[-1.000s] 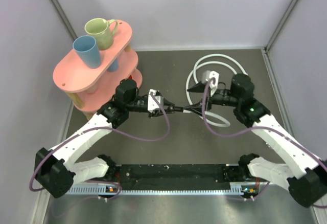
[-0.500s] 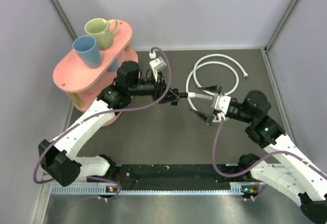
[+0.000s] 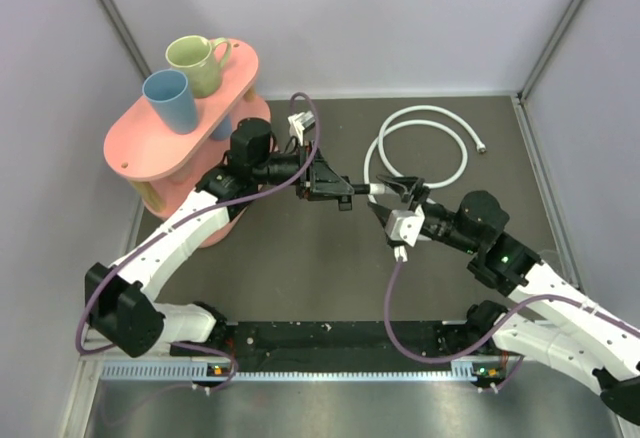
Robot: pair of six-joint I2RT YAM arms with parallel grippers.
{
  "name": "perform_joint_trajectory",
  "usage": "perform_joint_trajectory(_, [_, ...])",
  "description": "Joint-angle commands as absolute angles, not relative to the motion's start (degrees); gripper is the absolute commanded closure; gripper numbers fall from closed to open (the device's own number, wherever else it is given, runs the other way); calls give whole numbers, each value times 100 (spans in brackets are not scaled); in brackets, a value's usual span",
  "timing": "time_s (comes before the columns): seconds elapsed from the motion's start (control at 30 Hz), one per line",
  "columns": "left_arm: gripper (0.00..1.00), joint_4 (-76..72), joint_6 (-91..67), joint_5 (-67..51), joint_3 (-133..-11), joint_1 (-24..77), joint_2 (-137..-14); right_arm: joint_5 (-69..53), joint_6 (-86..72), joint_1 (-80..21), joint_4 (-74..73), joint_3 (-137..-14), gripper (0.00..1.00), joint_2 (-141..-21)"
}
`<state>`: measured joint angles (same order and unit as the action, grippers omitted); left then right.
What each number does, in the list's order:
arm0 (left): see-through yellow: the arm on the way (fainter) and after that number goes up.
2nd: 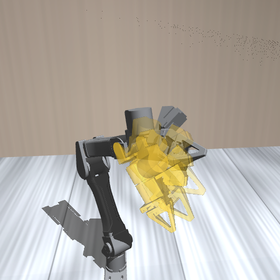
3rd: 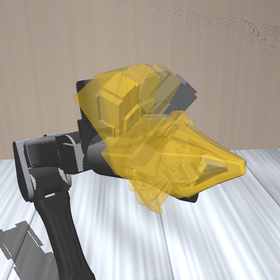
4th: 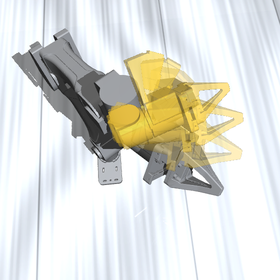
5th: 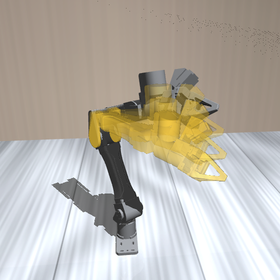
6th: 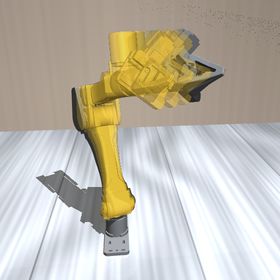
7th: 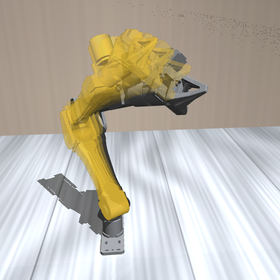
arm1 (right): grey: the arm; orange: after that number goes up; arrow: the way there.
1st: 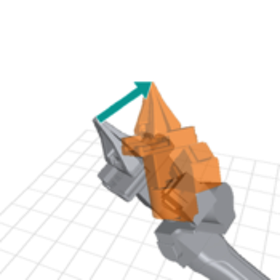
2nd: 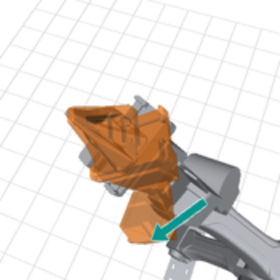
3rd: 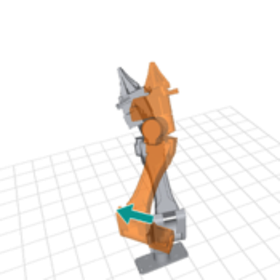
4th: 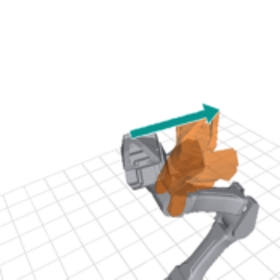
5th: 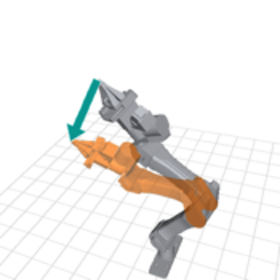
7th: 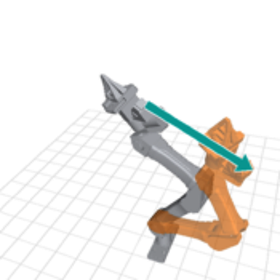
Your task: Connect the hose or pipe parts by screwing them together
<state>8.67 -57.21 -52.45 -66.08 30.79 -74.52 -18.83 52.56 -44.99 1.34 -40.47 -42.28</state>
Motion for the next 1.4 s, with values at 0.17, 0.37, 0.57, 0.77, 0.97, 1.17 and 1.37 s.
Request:
perform_joint_trajectory(0.17, [100, -448, -7093, -5783, -6548, 3059, -7330, -1704, 5713, -4570, 1071, -3930, 61, -4403])
perform_joint_trajectory(0.37, [100, -327, -6901, -5617, -6539, 3059, -7313, -2090, 5476, -4579, 1222, -4042, 97, -4561])
perform_joint_trajectory(0.57, [100, -290, -4829, -5203, -6338, 3103, -7190, -2900, 3930, -4562, 387, -4964, 100, -5255])
perform_joint_trajectory(0.77, [100, -722, -2034, -5652, -5670, 3137, -6839, -4853, 3060, -3773, 88, -5605, 100, -5817])
perform_joint_trajectory(0.97, [100, -38, 797, -5687, -5563, 3313, -6688, -6553, 2847, -3138, -1212, -6617, 100, -6802])
perform_joint_trajectory(1.17, [100, 44, 2442, -5204, -5370, 3709, -6583, -7251, 2260, -2953, -1362, -6899, 100, -7522])
perform_joint_trajectory(1.37, [100, 308, 2874, -4615, -5423, 3797, -6566, -6514, 1662, -2848, -1380, -7014, 62, -7585])
